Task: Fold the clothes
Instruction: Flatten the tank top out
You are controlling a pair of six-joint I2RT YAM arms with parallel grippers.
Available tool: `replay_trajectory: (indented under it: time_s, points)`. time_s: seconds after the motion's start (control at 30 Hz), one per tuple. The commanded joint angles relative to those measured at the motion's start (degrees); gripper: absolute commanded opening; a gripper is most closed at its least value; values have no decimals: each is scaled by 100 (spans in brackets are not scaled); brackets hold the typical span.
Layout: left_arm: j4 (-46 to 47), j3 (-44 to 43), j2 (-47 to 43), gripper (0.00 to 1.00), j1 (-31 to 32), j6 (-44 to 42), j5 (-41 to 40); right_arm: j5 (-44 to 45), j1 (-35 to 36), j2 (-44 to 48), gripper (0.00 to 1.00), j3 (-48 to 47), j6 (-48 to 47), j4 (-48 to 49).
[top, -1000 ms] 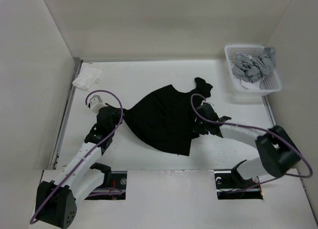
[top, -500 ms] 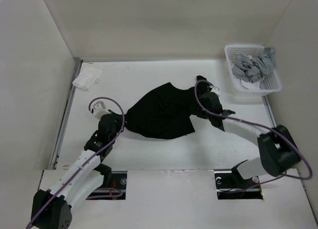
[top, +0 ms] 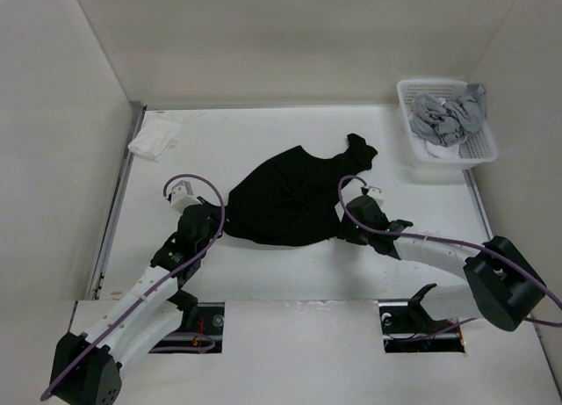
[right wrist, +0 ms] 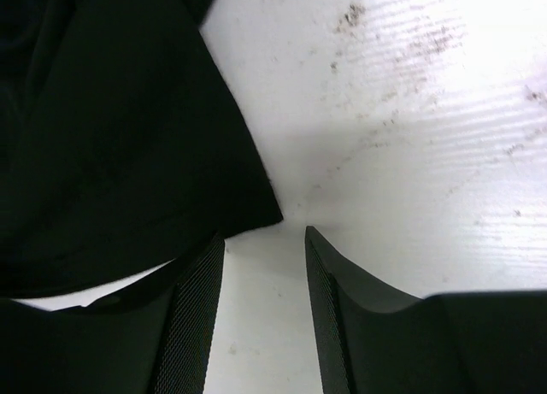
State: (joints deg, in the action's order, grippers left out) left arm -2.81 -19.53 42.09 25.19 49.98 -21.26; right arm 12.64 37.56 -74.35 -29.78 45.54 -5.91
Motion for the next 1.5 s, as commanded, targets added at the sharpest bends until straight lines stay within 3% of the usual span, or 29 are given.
replay_trajectory:
  time_s: [0.0,0.3,0.43,0.57,0.67,0.8,0.93,1.2,1.37,1.47]
  points:
    - [202,72,-69,3,25,3,-98,63,27,-308,45,-177,122,143]
    - [316,-16,36,3,-54,-41,-45,-156,-183,-572,33,-353,-54,143]
    - [413,-60,37,3,-71,-49,-89,-210,-280,-468,13,-239,-19,300]
    - [404,-279,-51,3,-98,-23,-98,149,-228,444,3,-89,-1,433]
    - [352,-586,-262,2,-107,3,-133,466,-8,1727,1,-378,-36,-171]
    - [333,-1253,-700,1,77,12,-439,1097,421,3325,0,-1526,-325,-1453]
    - [430,-2087,-860,1,341,-171,-888,1784,1071,3927,0,-2924,-791,-2009]
    - [1177,-4100,-685,1,658,-1050,-1320,3550,2794,3085,0,-6229,-2503,-2432]
    - [1388,-5155,-325,1,676,-1586,-1381,4263,3752,2558,0,-7453,-3892,-1696]
    - [1397,-5569,-26,1,614,-1771,-1399,4352,3886,2233,0,-7692,-4710,-1028]
